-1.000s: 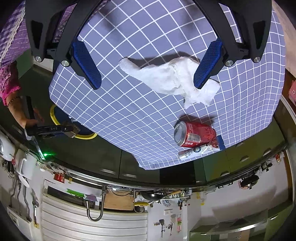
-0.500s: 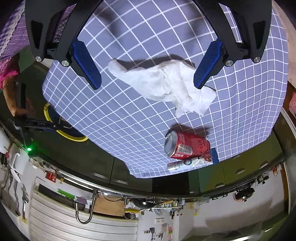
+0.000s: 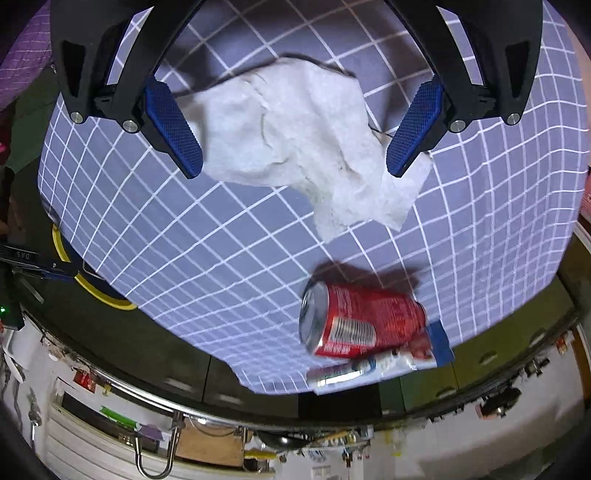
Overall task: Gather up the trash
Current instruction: 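Grasp the crumpled white tissue with the left gripper, then carry the tissue over the yellow bin and open the left gripper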
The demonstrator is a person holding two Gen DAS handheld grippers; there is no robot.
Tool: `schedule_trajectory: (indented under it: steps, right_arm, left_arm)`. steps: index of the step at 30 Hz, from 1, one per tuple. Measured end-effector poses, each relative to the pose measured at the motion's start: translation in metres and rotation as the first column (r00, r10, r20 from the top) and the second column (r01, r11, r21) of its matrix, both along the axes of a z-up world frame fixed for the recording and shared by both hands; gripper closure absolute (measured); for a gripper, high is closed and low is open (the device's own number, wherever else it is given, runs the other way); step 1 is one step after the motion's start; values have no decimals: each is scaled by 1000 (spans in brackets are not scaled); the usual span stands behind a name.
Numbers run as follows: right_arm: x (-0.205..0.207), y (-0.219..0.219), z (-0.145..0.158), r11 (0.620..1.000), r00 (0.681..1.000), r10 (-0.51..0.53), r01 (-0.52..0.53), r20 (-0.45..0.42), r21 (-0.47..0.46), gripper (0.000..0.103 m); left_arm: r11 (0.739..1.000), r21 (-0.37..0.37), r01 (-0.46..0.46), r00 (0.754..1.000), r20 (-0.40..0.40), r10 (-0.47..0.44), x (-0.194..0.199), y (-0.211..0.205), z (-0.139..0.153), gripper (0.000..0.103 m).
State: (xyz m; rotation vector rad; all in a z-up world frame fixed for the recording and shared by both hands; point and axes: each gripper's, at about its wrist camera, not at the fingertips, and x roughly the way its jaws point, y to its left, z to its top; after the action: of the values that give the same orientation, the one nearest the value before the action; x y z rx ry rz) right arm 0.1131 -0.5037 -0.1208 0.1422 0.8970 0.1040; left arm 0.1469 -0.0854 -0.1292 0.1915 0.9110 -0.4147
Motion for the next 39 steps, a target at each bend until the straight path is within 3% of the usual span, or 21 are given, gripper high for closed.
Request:
schedule_trajectory:
  steps: [6, 11, 14, 16, 19, 23, 30, 36, 39]
  right_arm:
    - [2, 1, -4, 1000, 1000, 6, -5, -11, 15, 36]
    - [4, 3, -4, 1000, 1000, 8, -8, -11, 27, 36]
    - [4, 4, -4, 999, 1000, 14, -14, -10, 32, 36]
    - [4, 4, -3, 999, 1000, 16, -15, -8, 35, 36]
    - [3, 5, -3, 999, 1000, 18, -17, -5, 41, 36]
    - [-2, 1, 1, 999, 1000, 11, -11, 7, 45, 36]
    - [-12, -23, 12, 997, 998, -56, 54, 42, 51, 36]
    - [-30, -52, 11, 985, 984, -171, 171, 50, 2, 36]
    - [-42, -68, 8, 977, 976, -215, 214, 48, 13, 36]
  left_arm:
    - [999, 40, 18, 999, -46, -16, 6, -1, -18, 5]
    - [998, 53, 26, 1000, -18, -25, 1, -4, -20, 10]
    - [998, 47, 36, 999, -5, -35, -3, -5, -17, 31]
    - [998, 44, 37, 999, 3, -37, -5, -6, -14, 59]
    - [998, 55, 42, 999, 8, -43, -7, -8, -10, 86]
    - [997, 45, 69, 998, 9, -69, -13, -11, 1, 90]
    - [980, 65, 187, 976, 98, -192, -34, -51, 45, 90]
    - [937, 38, 347, 926, 146, -348, -33, -111, 80, 90]
    - [897, 46, 439, 886, 144, -441, -29, -156, 87, 90]
